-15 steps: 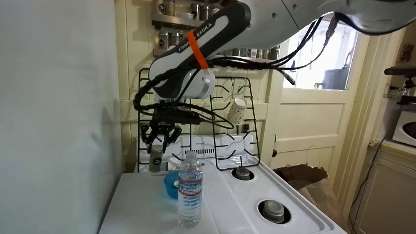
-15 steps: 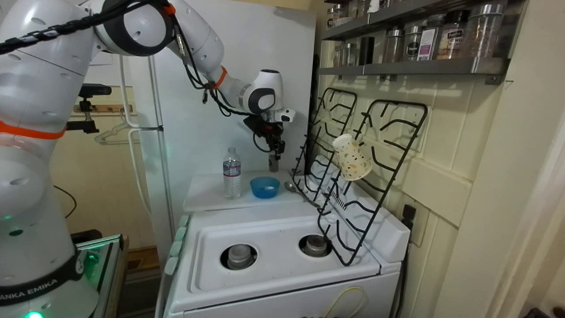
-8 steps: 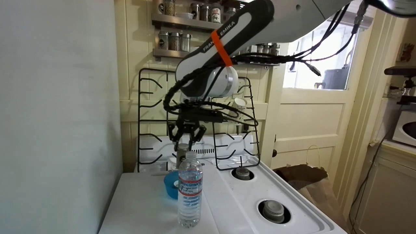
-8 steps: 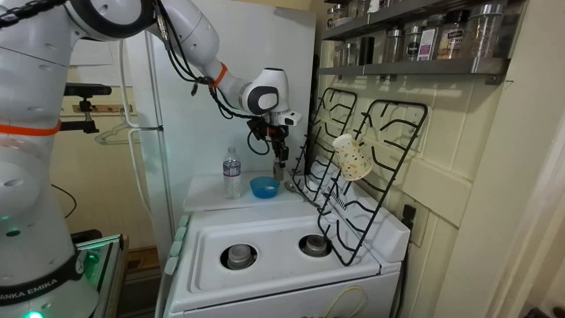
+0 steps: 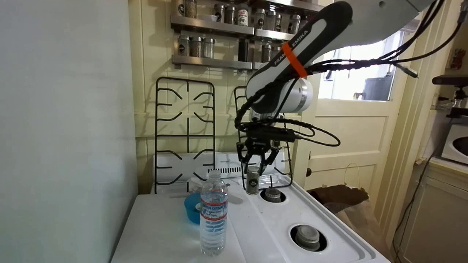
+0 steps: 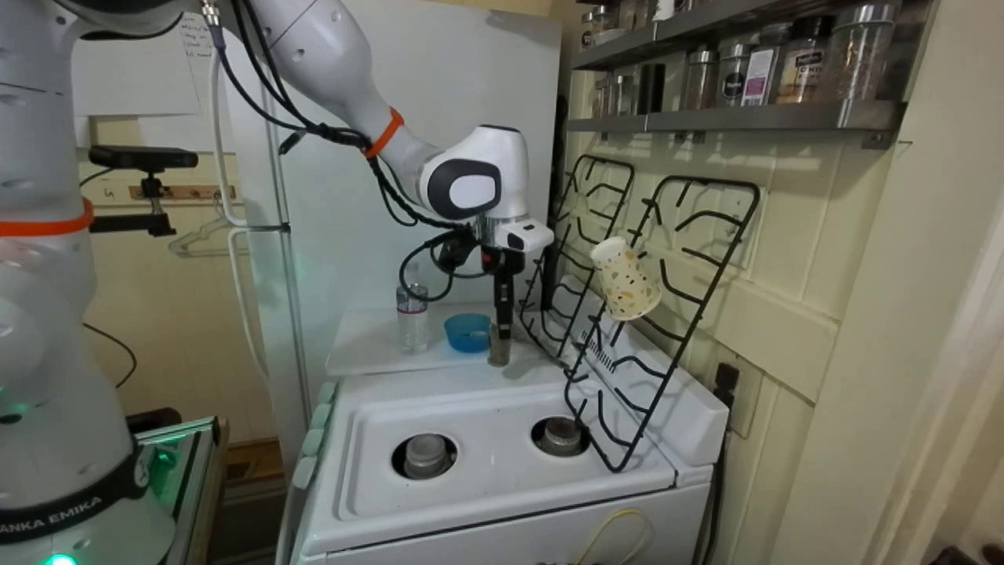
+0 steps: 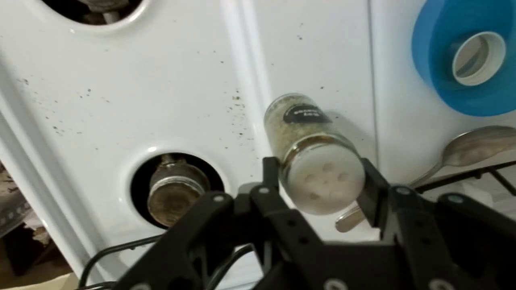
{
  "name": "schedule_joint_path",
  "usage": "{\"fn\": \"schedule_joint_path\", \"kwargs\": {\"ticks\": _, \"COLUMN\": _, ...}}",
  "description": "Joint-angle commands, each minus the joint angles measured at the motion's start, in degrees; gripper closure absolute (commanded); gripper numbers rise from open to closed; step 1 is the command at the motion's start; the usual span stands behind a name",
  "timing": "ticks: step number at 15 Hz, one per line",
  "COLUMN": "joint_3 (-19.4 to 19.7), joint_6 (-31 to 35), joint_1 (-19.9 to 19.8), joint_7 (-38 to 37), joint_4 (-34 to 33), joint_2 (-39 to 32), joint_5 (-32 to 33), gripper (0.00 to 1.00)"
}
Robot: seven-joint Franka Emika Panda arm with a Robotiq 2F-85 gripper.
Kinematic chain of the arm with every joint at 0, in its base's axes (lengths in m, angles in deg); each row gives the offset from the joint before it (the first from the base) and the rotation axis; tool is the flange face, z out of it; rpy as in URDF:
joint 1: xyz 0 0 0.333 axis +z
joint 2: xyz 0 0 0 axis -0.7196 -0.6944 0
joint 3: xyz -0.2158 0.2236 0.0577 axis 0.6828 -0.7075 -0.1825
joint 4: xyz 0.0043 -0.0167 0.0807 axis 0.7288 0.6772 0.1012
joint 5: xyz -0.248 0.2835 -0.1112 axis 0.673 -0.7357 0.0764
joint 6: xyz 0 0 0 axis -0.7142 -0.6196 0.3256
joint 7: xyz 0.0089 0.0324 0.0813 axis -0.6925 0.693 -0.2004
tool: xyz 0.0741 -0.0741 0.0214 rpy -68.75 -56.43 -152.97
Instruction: Move the spice bottle to the right
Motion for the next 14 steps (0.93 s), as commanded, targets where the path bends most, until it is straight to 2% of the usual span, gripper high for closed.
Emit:
{"fn": "schedule_joint_path", "kwargs": {"ticks": 1, "joint_3": -0.6, "joint_6": 2.8, "joint_1": -1.3, "joint_7": -5.1, "joint_4": 6.1, "joint_2": 3.6, "joint_5": 0.2, "gripper": 0.76}}
{"fn": "schedule_joint_path", "kwargs": {"ticks": 4, "joint_3": -0.4, "joint_6": 3.8, "joint_1": -1.9, "joint_7": -9.8, "joint_4": 8.3, "joint_2": 3.4, "joint_5": 1.3, "gripper": 0.76}}
{"fn": "schedule_joint_path", "kwargs": {"ticks": 7, "joint_3": 1.3, "joint_6": 3.5, "joint_1": -3.0, "joint_7": -18.5, "joint_4": 10.0, "joint_2": 3.0, "joint_5": 5.3, "gripper": 0.76}}
{"fn": "schedule_joint_path", "kwargs": {"ticks": 9, "joint_3": 0.7, "joint_6": 4.4, "joint_1": -3.8, "joint_7": -18.0, "joint_4": 10.5, "joint_2": 3.2, "joint_5": 2.1, "gripper": 0.76}}
{"fn": "schedule_joint_path", "kwargs": {"ticks": 10, "joint_3": 0.5, "joint_6": 2.3, "joint_1": -3.9, "joint_7": -16.4, "joint_4": 8.6, "joint_2": 1.9, "joint_5": 3.2, "gripper": 0.76}}
{"fn": "schedule_joint_path", "kwargs": {"ticks": 11, "joint_3": 0.5, "joint_6": 2.4, "joint_1": -4.2, "joint_7": -16.3, "joint_4": 8.7, "joint_2": 1.9, "joint_5": 3.2, "gripper": 0.51}}
{"fn": "schedule_joint_path", "kwargs": {"ticks": 13, "joint_3": 0.5, "joint_6": 2.4, "joint_1": -4.3, "joint_7": -16.3, "joint_4": 8.6, "joint_2": 1.8, "joint_5": 3.2, "gripper": 0.51}}
{"fn": "schedule_joint_path", "kwargs": {"ticks": 14, "joint_3": 0.6, "joint_6": 2.9, "joint_1": -3.8, "joint_7": -18.8, "joint_4": 8.6, "joint_2": 1.7, "joint_5": 5.2, "gripper": 0.76}}
